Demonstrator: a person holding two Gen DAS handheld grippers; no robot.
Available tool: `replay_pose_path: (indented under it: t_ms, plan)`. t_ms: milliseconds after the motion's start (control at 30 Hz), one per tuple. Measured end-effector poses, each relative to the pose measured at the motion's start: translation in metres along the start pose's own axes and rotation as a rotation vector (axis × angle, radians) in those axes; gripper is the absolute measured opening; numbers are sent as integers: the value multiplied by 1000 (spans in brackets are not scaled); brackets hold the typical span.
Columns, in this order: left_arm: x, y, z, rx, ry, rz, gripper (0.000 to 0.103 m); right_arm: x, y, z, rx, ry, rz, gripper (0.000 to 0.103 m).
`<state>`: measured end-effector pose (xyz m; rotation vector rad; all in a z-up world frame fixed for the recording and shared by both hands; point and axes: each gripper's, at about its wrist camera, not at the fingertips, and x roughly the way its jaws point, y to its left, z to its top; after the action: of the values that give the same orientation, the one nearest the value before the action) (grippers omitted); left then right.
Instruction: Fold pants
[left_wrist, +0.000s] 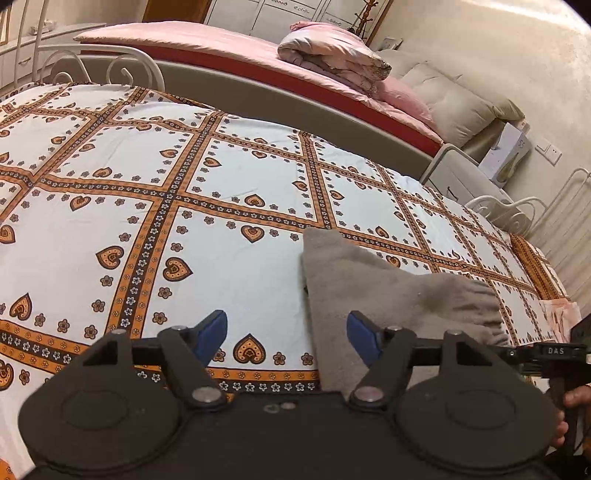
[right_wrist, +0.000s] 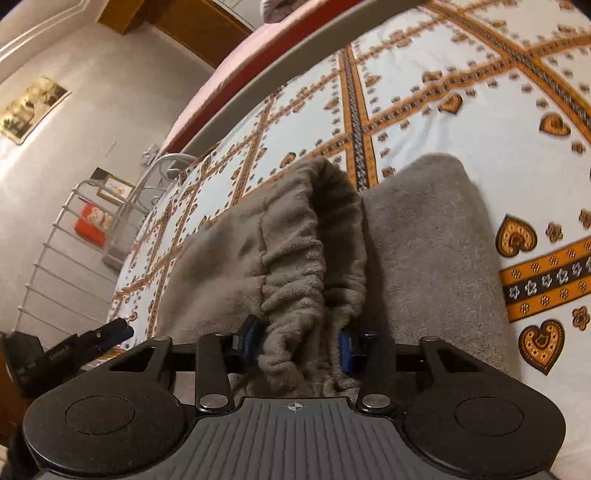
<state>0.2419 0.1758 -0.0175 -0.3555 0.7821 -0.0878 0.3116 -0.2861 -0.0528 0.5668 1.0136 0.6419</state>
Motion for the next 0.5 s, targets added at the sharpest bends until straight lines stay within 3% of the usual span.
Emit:
replay_pose_path:
  t_ms: [100, 233, 300, 400, 500]
  plan:
    - [2, -3, -1, 1, 0, 0, 64, -13, 18, -4, -84, -52, 19, 31]
    - [5, -8, -1, 13, 2, 9, 64, -45, 24, -2, -107, -151, 116, 30]
    - [8, -11, -1, 23, 3, 7, 64, -56, 24, -1, -122, -175, 120, 30]
    - [11, -15, -1, 36, 1, 10, 64, -68, 8, -1, -102, -196, 77, 30]
    - [13, -20, 0, 44, -2, 8, 64, -64, -17, 1, -53, -143, -9, 30]
